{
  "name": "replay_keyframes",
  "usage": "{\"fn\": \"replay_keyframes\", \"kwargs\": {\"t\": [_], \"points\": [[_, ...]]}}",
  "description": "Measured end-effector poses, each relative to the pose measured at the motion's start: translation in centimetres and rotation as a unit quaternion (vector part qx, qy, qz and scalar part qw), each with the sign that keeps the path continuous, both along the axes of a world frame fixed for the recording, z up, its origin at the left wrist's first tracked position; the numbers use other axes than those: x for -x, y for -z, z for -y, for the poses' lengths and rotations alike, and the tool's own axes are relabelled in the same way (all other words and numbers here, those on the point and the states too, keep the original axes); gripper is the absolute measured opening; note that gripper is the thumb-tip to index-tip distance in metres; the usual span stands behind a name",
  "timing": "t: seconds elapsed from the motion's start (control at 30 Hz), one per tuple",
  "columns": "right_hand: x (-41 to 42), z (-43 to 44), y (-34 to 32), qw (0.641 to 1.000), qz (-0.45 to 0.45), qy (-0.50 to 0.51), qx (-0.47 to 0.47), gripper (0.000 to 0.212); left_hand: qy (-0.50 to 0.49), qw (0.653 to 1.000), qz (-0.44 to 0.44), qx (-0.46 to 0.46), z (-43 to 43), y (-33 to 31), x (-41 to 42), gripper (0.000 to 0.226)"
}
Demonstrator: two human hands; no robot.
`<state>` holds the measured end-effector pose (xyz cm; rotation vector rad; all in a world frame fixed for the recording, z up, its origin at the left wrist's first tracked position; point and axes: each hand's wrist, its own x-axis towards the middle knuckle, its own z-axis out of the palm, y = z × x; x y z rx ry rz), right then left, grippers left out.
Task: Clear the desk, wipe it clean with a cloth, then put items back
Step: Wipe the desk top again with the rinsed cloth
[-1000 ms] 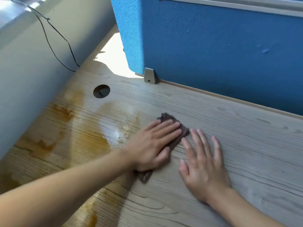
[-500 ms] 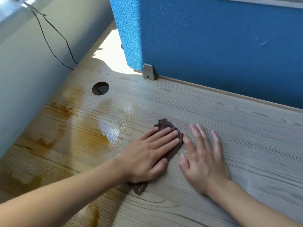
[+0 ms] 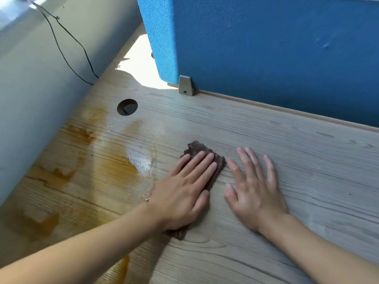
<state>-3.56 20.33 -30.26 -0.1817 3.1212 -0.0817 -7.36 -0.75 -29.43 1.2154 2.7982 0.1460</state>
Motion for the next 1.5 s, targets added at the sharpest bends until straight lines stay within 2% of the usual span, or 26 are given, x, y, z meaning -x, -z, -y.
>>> {"fn": "replay_keyframes", "kwargs": {"t": [0.07, 0.13, 0.2, 0.3, 0.37, 0.43, 0.63, 0.73, 0.8, 0.9, 0.97, 1.07, 1.23, 1.33, 1.4, 1.5], "points": [[0.0, -0.1, 0.0, 1.000, -0.004, -0.002, 0.002, 0.065, 0.083, 0.996, 0.016, -0.003, 0.9, -0.2, -1.5, 0.065], [0.1, 0.0, 0.0, 1.000, -0.003, 0.001, 0.003, 0.065, 0.100, 0.994, 0.032, -0.018, 1.3, 0.0, 0.6, 0.065], [0.1, 0.0, 0.1, 1.000, -0.003, 0.002, 0.007, 0.064, -0.001, 0.999, 0.012, -0.035, 0.9, 0.5, 4.3, 0.065], [0.1, 0.0, 0.1, 1.000, 0.000, 0.001, 0.007, 0.063, -0.203, 0.979, -0.008, -0.011, 0.2, 0.6, 9.3, 0.065], [0.1, -0.1, 0.0, 1.000, 0.002, 0.003, 0.008, 0.063, -0.231, 0.973, -0.014, 0.003, -0.4, 1.0, 9.7, 0.066], [0.1, -0.1, 0.1, 1.000, 0.001, 0.004, 0.009, 0.064, -0.195, 0.981, -0.016, 0.004, -0.7, 0.8, 7.5, 0.066], [0.1, -0.2, 0.3, 1.000, -0.005, -0.006, 0.011, 0.067, 0.034, 0.999, 0.021, -0.003, 0.1, -0.2, -4.9, 0.068], [0.0, -0.2, 0.0, 1.000, -0.007, -0.005, 0.024, 0.064, 0.071, 0.997, 0.036, -0.016, 0.7, 0.0, -2.4, 0.068], [-0.7, 0.0, -0.4, 0.998, -0.030, 0.001, 0.055, 0.060, -0.022, 0.999, 0.023, -0.015, 0.5, 0.2, 1.7, 0.067], [-3.8, 0.7, -0.4, 0.997, -0.037, -0.021, 0.069, 0.059, -0.207, 0.978, 0.013, 0.002, -0.1, 0.4, 6.9, 0.066], [-5.5, 0.7, 0.1, 0.998, -0.021, -0.049, 0.042, 0.062, -0.238, 0.971, 0.010, -0.001, -0.5, 0.6, 7.9, 0.068], [-5.7, 0.4, 0.4, 0.999, -0.009, -0.050, 0.020, 0.065, -0.194, 0.981, -0.006, -0.004, -0.5, 0.6, 4.8, 0.070], [-5.6, 0.6, 0.3, 0.999, -0.010, -0.052, 0.012, 0.065, 0.024, 1.000, 0.010, 0.002, 1.3, -0.1, -5.3, 0.065], [-5.6, 0.7, 0.2, 0.999, -0.008, -0.049, 0.005, 0.066, 0.100, 0.995, 0.027, -0.011, 2.2, 0.0, -3.6, 0.064], [-5.4, 0.8, 0.2, 0.999, -0.006, -0.051, 0.006, 0.066, 0.024, 0.999, 0.025, -0.030, 1.6, 0.5, -0.2, 0.065], [-5.5, 0.7, 0.2, 0.999, 0.002, -0.047, 0.002, 0.066, -0.195, 0.981, 0.006, -0.022, 0.9, 0.6, 4.6, 0.068]]}}
